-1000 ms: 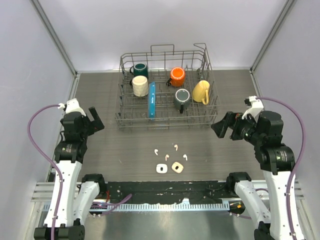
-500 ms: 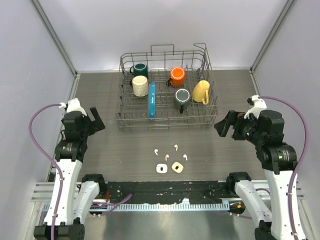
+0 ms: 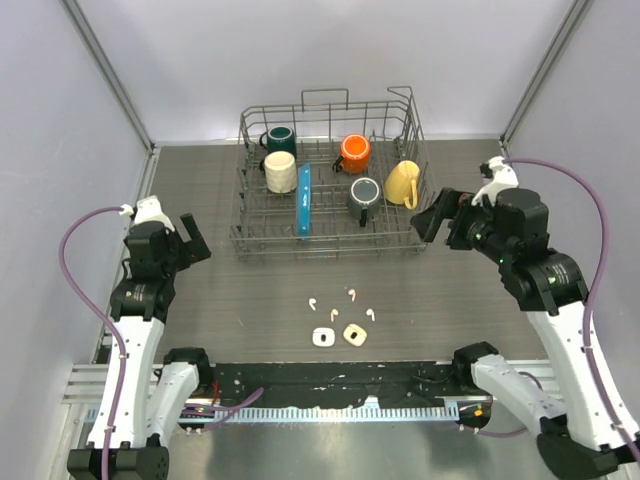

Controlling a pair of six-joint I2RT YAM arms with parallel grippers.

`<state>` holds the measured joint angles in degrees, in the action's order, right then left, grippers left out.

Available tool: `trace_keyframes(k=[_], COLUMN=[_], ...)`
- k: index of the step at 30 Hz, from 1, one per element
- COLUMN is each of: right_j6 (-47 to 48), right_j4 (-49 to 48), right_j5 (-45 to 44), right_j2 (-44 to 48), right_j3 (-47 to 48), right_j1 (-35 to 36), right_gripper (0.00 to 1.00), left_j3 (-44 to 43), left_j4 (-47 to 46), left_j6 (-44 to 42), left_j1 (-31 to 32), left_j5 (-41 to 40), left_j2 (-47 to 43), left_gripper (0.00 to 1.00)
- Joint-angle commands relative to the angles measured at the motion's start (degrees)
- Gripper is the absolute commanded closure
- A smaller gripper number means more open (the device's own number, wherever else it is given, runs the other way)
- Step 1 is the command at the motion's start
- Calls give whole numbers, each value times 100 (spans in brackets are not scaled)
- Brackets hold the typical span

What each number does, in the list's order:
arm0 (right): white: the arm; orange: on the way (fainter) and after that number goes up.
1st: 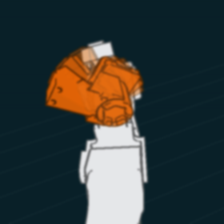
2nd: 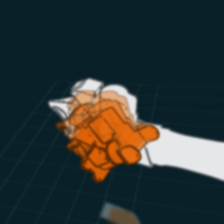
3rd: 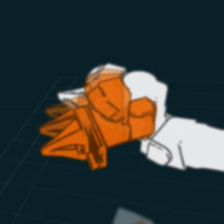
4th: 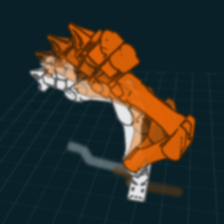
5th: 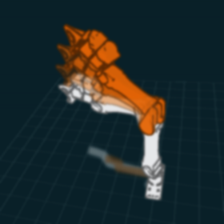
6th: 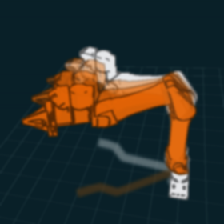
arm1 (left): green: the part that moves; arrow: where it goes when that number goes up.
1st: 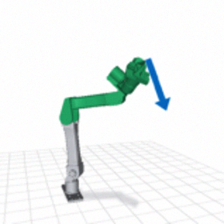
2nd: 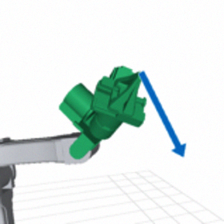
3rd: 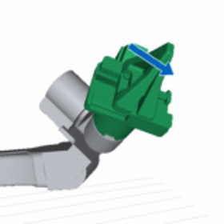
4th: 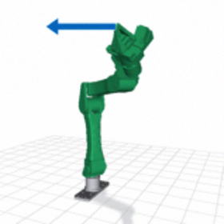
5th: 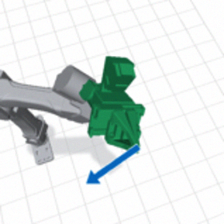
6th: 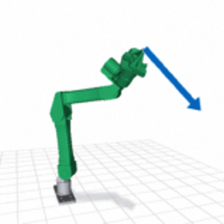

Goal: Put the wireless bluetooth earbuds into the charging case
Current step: Pick up the charging case at the center of the board.

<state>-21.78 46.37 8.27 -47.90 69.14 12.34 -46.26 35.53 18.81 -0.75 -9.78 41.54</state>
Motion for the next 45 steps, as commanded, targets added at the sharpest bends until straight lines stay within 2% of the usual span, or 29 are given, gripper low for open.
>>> trace_keyframes(k=[1,4,5,7,8,10,11,15,18,22,26,30,31,32,34,36,39,45], right_j6=[-396,-836,-967,-1319,-1390,-1548,-1583,-1531,-1312,-1127,-1127,-1205,-1214,-1197,-1249,-1224,-1144,-864], right_j4=[-58,56,83,266,320,451,495,619,234,-678,-1358,-1587,-1596,-1587,-1596,-1648,-1815,-1921], right_j5=[-1922,-3083,-3391,-4416,-4753,-5507,-5764,-6513,-5936,-5039,-4608,-4080,-3662,-3362,-2625,-2244,-2242,-1734], right_j2=[-35,-140,-210,-307,-438,-641,-755,-1536,-1609,-988,5,483,475,422,19,-550,-948,-747], right_j3=[223,152,143,152,161,161,169,161,-293,-1208,-2254,-3001,-3082,-3152,-3319,-3416,-3486,-3557], right_j1=[1729,2805,3514,4317,5043,5706,6414,7727,7801,7801,7740,7451,7337,6927,6424,5799,5596,5446], right_gripper=[1,1,1,1,1,1,1,1,1,1,14,20,21,22,22,24,25,26], left_j3=[-50,-50,-50,-50,-58,-41,-41,-41,-32,-32,-23,-15,-15,-15,-15,-15,-23,3], left_j4=[-72,-55,-55,-46,-37,-37,-46,-29,-37,-46,-55,-72,-72,-72,-81,-64,-37,-90], left_j6=[-105,-114,-105,-105,-105,-105,-105,-105,-105,-105,-105,-123,-132,-123,-132,-132,-141,-149], left_j1=[23,23,23,23,14,23,23,14,23,23,23,23,23,23,23,23,23,14], left_j5=[47,3,11,-6,-15,-24,-41,-50,-42,2,55,134,134,143,161,161,143,152], left_j2=[3,-5,-5,-5,-23,-40,-49,-32,-49,-32,-41,-6,3,12,30,56,65,73], left_gripper=[0,0,0,0,0,0,0,0,0,0,0,0,0,0,0,0,0,0])
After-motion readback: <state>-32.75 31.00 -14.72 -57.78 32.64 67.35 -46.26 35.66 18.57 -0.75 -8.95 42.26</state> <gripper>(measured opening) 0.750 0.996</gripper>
